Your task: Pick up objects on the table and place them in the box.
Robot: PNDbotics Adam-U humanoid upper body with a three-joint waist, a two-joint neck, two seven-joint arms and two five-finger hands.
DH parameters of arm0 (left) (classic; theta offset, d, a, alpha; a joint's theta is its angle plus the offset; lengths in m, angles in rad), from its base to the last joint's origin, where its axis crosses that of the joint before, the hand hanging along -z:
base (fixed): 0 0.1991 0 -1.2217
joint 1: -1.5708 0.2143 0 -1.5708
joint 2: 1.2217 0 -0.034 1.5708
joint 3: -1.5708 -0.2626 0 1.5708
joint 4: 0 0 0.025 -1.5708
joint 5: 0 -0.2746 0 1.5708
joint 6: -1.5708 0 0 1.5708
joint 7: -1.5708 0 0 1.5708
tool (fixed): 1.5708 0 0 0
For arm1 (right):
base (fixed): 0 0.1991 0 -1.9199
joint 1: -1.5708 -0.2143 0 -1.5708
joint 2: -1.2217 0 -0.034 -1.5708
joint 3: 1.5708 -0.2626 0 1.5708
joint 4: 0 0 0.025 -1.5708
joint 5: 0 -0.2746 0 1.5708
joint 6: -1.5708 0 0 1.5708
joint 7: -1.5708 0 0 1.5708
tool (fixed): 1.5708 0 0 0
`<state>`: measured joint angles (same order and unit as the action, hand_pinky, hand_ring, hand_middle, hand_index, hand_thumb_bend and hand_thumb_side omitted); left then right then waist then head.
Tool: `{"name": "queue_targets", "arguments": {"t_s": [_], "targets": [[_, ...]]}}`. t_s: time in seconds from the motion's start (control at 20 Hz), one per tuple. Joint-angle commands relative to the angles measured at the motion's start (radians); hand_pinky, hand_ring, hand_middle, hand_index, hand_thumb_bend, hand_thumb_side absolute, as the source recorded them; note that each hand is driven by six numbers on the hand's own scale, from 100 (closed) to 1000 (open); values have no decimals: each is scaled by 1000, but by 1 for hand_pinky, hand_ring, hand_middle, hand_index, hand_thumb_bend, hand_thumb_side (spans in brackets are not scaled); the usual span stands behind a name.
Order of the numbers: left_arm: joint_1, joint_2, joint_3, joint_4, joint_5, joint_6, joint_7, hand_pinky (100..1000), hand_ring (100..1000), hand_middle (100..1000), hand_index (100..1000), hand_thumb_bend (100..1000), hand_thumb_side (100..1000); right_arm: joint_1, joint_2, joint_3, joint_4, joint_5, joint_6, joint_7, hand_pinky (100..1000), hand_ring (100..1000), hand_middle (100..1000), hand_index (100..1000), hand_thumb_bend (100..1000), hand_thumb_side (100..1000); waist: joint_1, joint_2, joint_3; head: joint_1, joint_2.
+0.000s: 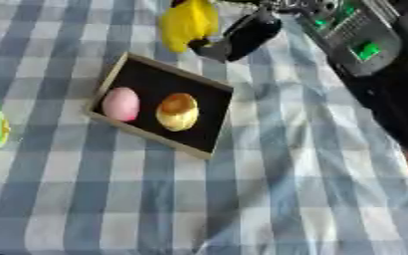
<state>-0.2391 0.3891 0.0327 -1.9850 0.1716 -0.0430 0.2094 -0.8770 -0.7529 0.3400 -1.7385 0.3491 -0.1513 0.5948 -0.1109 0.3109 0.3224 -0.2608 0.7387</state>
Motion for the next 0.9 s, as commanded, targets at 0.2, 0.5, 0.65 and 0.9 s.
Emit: {"name": "queue_targets", "arguments": {"t_s": [0.2,0.5,0.65,0.9], "targets": [[-14,25,3,-15,5,-16,2,945,758,712,801,100,568,-130,117,51,127,76,-19,67,774,635,533,680,175,100,14,-34,-1,-8,0],[-12,22,5,-15,5,-15,5,945,758,712,801,100,571,-173,229,83,269,158,-58,78,772,634,534,679,177,100,11,-35,-7,4,-8],[-12,17,4,-15,5,-12,4,945,758,713,801,100,574,-170,259,93,333,196,-93,64,772,635,535,680,179,100,12,-34,-7,3,-11],[-11,10,3,-15,6,-8,2,944,758,712,800,100,577,-155,302,107,420,256,-128,47,771,644,546,687,200,100,15,-32,-8,4,-13]]}}
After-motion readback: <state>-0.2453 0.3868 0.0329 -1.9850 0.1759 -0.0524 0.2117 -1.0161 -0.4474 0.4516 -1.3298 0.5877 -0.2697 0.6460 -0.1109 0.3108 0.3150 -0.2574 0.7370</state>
